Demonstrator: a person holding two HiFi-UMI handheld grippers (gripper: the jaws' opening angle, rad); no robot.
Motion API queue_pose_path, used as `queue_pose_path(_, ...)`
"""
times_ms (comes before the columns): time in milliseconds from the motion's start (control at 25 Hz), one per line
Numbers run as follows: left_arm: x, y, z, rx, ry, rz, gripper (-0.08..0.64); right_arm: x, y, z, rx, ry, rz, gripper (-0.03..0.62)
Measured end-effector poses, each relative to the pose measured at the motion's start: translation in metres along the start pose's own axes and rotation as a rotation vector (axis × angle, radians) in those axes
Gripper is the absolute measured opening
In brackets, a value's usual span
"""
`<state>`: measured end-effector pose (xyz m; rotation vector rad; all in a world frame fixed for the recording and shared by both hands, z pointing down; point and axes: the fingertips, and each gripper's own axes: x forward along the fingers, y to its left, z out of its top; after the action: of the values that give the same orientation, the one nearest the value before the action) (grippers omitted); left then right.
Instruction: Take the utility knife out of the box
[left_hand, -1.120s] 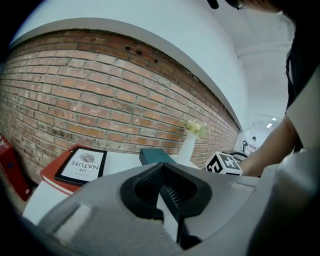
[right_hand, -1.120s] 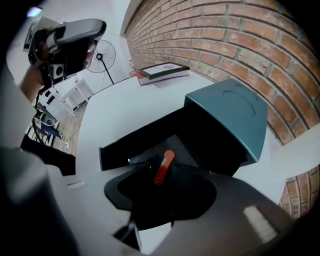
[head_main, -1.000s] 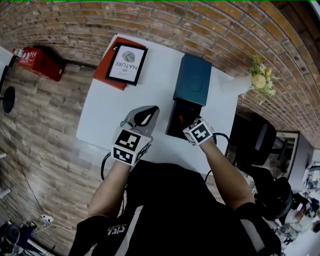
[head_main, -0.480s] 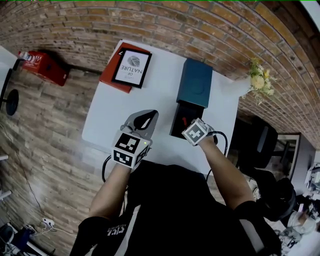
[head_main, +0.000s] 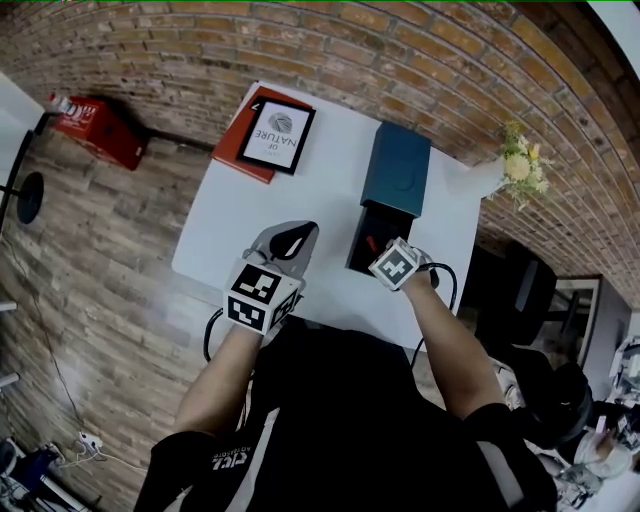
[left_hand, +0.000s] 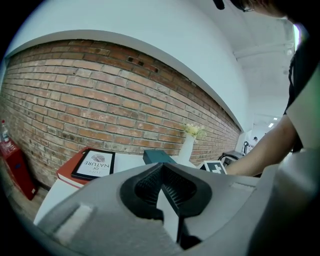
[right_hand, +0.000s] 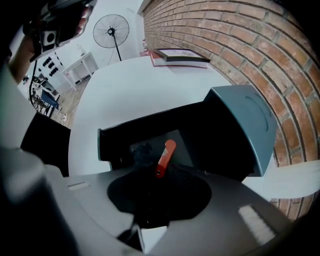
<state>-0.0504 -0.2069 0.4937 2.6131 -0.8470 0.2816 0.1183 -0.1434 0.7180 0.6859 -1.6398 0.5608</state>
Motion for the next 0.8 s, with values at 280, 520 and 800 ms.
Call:
queue_pose_path(280, 0.005, -0.014, 0.007, -0.001, -0.003, 0.039, 0.008, -0.002, 0.004, -0.002, -0.031, -0.045, 0.064, 0.063)
queue_pose_path(520, 0.019, -0.033, 0.011, -0.005, 0.004, 0.061, 0.008, -0.028, 0.005, 0.003, -0.032, -0.145, 0.1, 0.061)
queue_pose_path(800, 0.034, -0.051, 0.019, 0.015, 0.004, 0.076, 0.008, -0.057, -0.021, 0.003, -0.009, -0.281, 0.091, 0.061)
